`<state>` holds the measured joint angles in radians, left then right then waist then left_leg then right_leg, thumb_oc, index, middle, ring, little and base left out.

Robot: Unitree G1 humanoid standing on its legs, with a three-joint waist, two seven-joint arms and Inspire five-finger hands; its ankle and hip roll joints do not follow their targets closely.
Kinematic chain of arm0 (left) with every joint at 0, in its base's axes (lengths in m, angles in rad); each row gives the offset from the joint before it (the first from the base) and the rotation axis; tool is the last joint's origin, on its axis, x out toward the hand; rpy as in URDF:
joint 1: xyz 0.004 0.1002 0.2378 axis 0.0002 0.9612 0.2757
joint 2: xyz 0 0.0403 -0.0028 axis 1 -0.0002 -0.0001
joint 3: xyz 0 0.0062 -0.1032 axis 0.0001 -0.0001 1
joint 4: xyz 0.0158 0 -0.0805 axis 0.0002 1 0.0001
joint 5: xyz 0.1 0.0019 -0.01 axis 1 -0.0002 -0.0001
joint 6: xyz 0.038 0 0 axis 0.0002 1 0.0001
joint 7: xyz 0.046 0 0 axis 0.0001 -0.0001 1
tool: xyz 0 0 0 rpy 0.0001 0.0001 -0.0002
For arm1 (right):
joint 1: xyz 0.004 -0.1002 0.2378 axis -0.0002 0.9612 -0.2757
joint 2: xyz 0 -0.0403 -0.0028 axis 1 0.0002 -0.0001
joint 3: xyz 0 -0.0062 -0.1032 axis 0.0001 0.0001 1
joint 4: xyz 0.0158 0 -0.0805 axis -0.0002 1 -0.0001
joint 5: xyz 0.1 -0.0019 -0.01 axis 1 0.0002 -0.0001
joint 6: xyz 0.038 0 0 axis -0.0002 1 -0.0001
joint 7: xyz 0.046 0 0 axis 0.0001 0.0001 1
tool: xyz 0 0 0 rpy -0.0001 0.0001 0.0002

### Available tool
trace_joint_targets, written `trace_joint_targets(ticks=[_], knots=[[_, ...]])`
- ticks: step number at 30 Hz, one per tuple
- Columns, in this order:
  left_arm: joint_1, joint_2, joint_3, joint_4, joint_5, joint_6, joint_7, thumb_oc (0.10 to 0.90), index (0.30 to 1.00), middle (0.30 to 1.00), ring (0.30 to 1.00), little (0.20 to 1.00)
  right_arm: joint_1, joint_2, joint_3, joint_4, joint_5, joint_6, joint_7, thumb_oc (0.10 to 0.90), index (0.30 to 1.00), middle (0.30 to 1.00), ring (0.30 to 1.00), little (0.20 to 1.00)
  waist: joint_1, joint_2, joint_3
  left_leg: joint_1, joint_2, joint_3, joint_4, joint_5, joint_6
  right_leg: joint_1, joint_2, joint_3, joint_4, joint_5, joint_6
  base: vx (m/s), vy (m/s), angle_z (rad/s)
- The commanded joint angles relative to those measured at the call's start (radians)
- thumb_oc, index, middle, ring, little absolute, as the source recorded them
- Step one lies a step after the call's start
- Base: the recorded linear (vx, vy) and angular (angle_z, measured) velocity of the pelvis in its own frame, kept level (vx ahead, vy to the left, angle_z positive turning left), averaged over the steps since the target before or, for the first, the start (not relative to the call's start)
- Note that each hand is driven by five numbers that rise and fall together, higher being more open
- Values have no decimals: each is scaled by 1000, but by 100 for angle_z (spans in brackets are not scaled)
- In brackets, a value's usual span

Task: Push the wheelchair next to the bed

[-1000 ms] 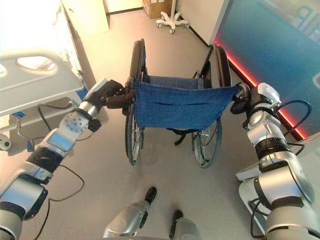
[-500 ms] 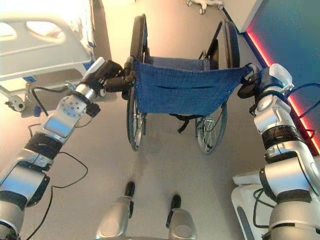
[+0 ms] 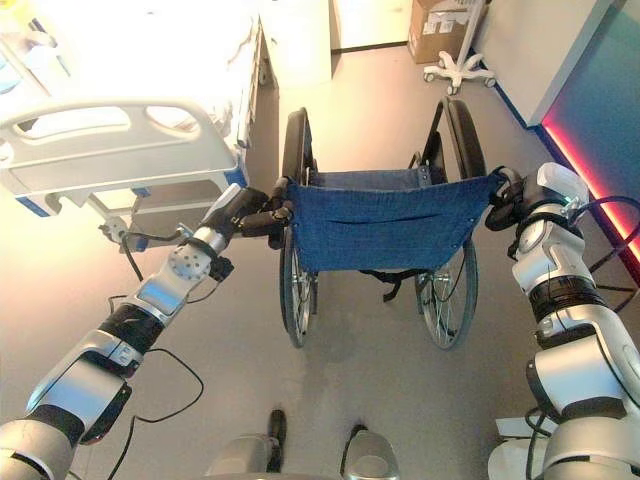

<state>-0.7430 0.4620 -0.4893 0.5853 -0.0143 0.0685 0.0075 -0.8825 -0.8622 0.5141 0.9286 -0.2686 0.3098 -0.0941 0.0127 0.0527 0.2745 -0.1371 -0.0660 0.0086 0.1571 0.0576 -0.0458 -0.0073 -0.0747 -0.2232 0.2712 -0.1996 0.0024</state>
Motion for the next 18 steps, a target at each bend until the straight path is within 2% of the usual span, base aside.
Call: trace_joint_targets(ticks=[1,2,4,5,6,7,10,11,12,14,15,16,17,18], knots=[[42,97,-13,121,134,41,38,400,300,300,300,300,-108,107,128,-199,-108,-277,-45,400,300,300,300,300,86,-24,19,-75,-19,35,-10,-1,2,107,108,89,-110,59,26,285,-18,-50],[43,105,-17,110,136,41,36,400,300,300,300,300,-116,104,131,-193,-100,-284,-45,400,300,300,300,300,101,-21,17,-94,-29,50,-20,15,4,128,123,100,-106,43,23,321,7,-87],[46,116,-16,99,149,41,33,400,300,300,300,300,-133,106,144,-158,-67,-313,-52,400,300,300,300,300,122,-26,-2,-98,-36,75,-7,-7,38,130,133,108,-82,15,13,351,37,-91],[53,125,-14,106,153,39,26,400,300,300,300,300,-105,123,116,-156,-64,-333,-41,400,300,300,300,300,134,-42,-17,-102,-43,63,25,-38,54,136,117,97,-69,13,24,293,50,-73],[54,131,-13,110,155,31,20,400,300,300,300,300,-97,127,111,-162,-75,-332,-37,400,300,300,300,300,138,-46,-18,-103,-44,60,36,-47,58,138,112,91,-66,11,25,383,54,-73],[55,148,-12,98,163,27,11,400,300,300,300,300,-83,127,118,-177,-59,-321,-38,400,300,300,300,300,147,-60,-24,-81,-35,61,48,-77,79,137,90,65,-47,13,36,363,42,-49],[65,166,-4,75,153,32,-4,400,300,300,300,300,-57,141,102,-175,-57,-341,-45,400,300,300,300,300,164,-68,-46,-45,-35,44,21,-79,91,150,69,44,-5,31,61,270,50,-6],[64,169,-2,64,153,35,-8,400,300,300,300,300,-59,153,100,-163,-59,-353,-60,400,300,300,300,300,181,-77,-61,-49,-40,45,5,-73,102,166,49,31,27,68,84,209,61,6],[65,169,-2,63,152,36,-9,400,300,300,300,300,-59,154,99,-161,-60,-355,-61,400,300,300,300,300,183,-79,-62,-49,-41,46,3,-73,103,166,47,31,31,70,86,152,78,-9],[72,154,-2,54,149,52,-7,400,300,300,300,300,-56,160,95,-132,-65,-390,-84,400,300,300,300,300,191,-81,-77,-46,-46,50,-10,-80,130,144,25,37,201,143,127,182,95,-27],[72,153,-2,54,149,52,-7,400,300,300,300,300,-56,160,95,-132,-65,-390,-84,400,300,300,300,300,191,-78,-80,-48,-43,50,-11,-79,130,141,28,38,199,146,127,276,86,-20],[85,143,-7,53,149,54,-9,400,300,300,300,300,-38,159,88,-116,-59,-410,-91,400,300,300,300,300,183,-77,-90,-39,-46,32,-6,-90,138,112,39,63,278,175,133,345,14,1],[102,132,-12,50,158,50,-18,400,300,300,300,300,-3,156,78,-112,-68,-425,-99,400,300,300,300,300,177,-85,-97,-34,-54,21,10,-103,143,87,22,71,276,229,141,365,9,22],[104,132,-12,49,158,50,-18,400,300,300,300,300,0,156,77,-113,-69,-425,-99,400,300,300,300,300,175,-87,-98,-34,-56,20,12,-105,144,86,19,70,277,229,142,328,-68,30]])
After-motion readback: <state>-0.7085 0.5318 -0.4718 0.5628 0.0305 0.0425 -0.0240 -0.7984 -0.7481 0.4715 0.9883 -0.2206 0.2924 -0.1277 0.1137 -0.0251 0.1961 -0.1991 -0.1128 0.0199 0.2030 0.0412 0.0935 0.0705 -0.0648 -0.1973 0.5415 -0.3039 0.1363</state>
